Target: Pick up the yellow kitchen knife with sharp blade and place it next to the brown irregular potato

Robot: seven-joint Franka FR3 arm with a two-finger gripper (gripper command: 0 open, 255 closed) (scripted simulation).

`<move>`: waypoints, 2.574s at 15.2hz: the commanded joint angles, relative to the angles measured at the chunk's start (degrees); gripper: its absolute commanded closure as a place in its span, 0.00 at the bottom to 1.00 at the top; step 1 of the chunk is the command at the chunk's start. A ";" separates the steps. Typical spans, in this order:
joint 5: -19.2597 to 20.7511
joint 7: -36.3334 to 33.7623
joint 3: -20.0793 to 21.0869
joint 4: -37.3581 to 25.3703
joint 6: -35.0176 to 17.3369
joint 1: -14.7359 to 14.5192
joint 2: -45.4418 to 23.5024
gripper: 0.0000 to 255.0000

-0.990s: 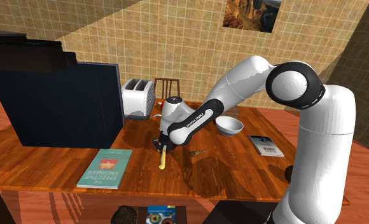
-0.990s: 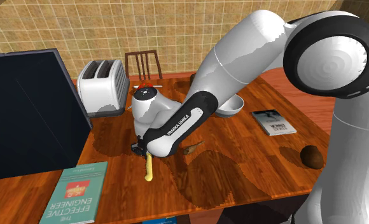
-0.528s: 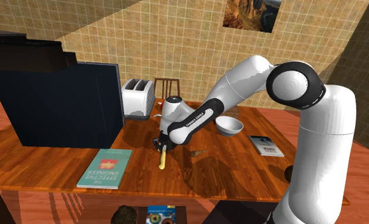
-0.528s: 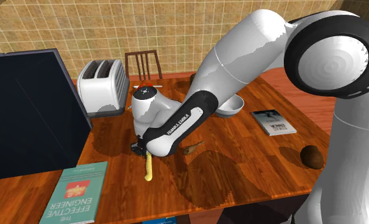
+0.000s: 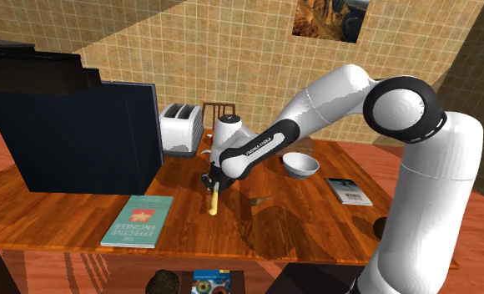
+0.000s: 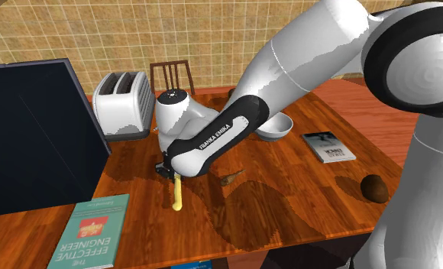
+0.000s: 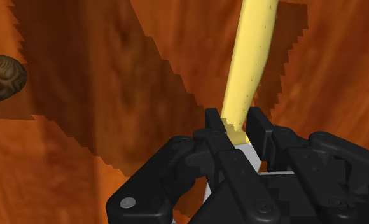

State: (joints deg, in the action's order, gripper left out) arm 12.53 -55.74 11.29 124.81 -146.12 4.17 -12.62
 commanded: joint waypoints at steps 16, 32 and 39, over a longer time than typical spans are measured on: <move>-4.62 3.92 1.18 -4.27 11.80 0.64 7.91 1.00; -11.08 20.97 -6.88 19.87 9.85 5.54 31.31 1.00; -9.95 30.06 -13.68 29.31 11.21 8.84 42.32 1.00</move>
State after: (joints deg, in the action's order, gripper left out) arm 2.17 -27.54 -0.98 152.81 -134.76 12.24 28.48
